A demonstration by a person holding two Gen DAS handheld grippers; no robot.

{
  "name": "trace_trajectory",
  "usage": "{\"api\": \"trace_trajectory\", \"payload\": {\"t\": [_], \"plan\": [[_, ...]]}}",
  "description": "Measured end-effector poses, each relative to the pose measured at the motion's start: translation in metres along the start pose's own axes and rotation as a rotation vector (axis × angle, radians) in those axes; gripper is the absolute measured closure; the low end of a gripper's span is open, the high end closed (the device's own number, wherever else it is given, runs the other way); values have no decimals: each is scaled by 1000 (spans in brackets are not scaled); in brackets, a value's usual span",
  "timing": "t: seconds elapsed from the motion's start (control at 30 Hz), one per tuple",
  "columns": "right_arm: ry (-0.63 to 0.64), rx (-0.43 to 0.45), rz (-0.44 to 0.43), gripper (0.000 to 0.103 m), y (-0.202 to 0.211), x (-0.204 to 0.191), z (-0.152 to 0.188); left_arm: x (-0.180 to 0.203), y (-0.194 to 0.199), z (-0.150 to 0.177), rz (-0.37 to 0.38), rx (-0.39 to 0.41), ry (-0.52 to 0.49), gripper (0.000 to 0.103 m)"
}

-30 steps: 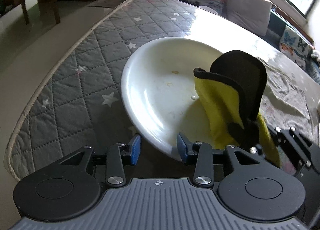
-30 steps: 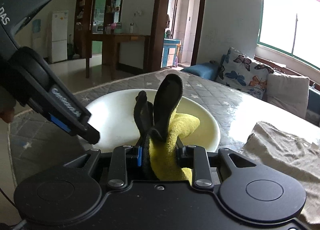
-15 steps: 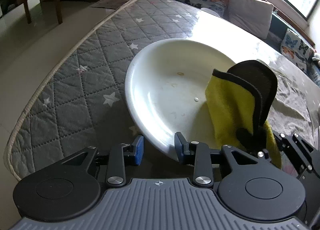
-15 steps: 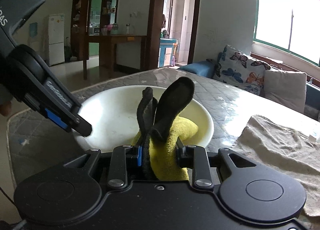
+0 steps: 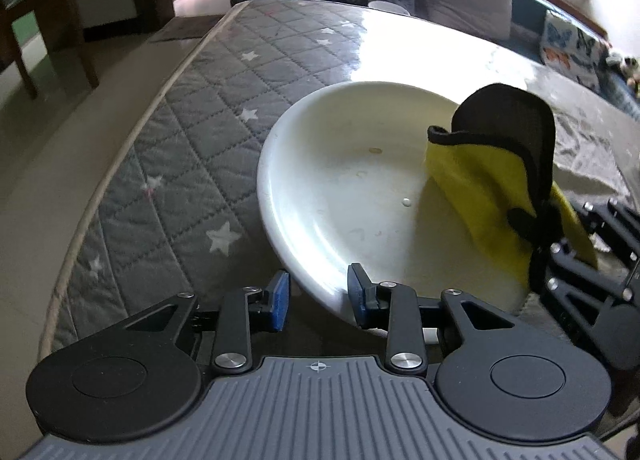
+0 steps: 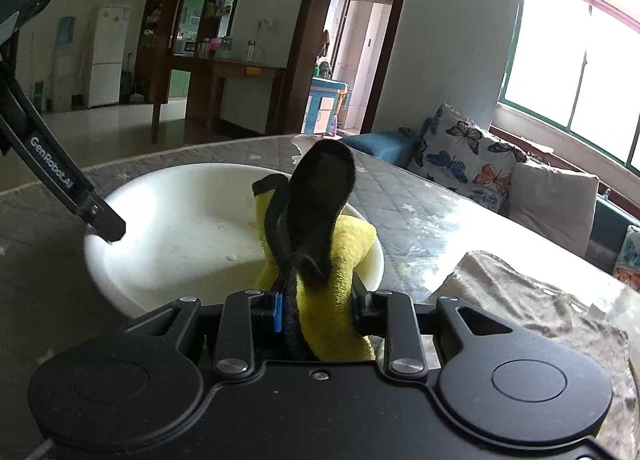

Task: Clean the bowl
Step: 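Keep scrubbing the basin bottom with the sponge in the right gripper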

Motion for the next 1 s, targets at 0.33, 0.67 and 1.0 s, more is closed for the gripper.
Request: {"api": "trace_trajectory", "payload": {"t": [0.33,0.67,1.0], "plan": [[53,4,12,73,11,-9,1,-4,-17,-15,-20,-7,-143,70],[18,4,17,73,21,-21,3,-2,-8,-6,-21,-2,-52,64],[-54,20,-8,73,46,-47,4,3,7,8,-15,25,77,61]]}}
Point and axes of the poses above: each gripper's, at about its wrist camera, not at the fingertips, and y roughly against the way its jaws point, x to its right, z to its underside, the point moved 3 cm from there along -y, roughly the way its jaws point, and after that the axes turned 3 degrees about x, right-handed, at the moved point
